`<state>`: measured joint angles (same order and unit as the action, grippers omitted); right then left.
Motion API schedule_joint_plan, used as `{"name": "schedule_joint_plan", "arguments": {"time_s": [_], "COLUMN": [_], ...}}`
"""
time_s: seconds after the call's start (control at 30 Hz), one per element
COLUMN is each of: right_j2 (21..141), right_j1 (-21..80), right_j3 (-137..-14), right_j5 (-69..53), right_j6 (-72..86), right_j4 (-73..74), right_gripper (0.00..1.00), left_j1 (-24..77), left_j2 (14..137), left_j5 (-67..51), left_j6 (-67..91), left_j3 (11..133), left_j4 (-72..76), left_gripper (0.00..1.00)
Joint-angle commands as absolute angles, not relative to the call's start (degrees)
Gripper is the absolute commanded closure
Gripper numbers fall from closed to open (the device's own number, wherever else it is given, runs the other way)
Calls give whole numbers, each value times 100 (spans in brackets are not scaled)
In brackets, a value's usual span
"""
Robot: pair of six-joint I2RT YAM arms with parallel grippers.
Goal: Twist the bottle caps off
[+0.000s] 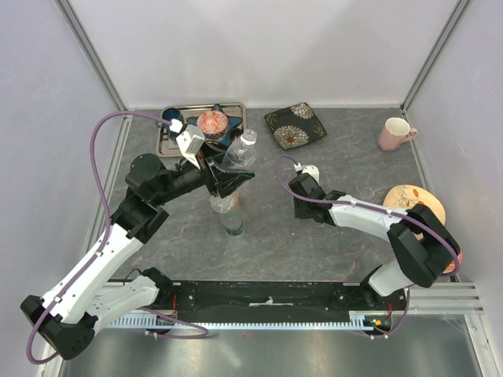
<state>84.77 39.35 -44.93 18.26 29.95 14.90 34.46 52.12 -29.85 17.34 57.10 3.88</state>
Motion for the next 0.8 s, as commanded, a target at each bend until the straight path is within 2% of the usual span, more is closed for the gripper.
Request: {"name": "schedule_joint_plan", "arguments": {"time_s": [0.0,0.2,0.27,0.3,0.37,0.4,0.5,0.77], "right_j2": [8744,9157,9202,9202,9176,9132,9027,8210], "right_j1": [3885,3850,3850,3858,3858,3858,3858,3858], "right_j3": [-4816,-4992,-4966,-4948,-4887,-4869,-4869,-5281], "right_j5": [1933,1899,1811,1767,1705,1696,1670,1714], "right_j6": [3085,3067,3067,3067,3067,3076,3067,3164], "right_j4": [1187,1248,1239,1239,1230,1230,1283,1792], "right_gripper": [100,98,87,75,63,53,38,20], "left_j1": [3419,3419,3428,3419,3419,3428,3419,3428], "left_j2": [5036,5010,5001,5001,5001,5010,5045,5106], "left_j5": [-2804,-2795,-2786,-2786,-2751,-2751,-2777,-2760], "left_j6": [1433,1336,1318,1284,1274,1266,1274,1283], "left_j3": [5660,5634,5634,5634,5616,5616,5616,5651], "left_j4": [448,387,360,343,343,343,360,396], "left_gripper": [51,51,51,51,51,51,51,50]}}
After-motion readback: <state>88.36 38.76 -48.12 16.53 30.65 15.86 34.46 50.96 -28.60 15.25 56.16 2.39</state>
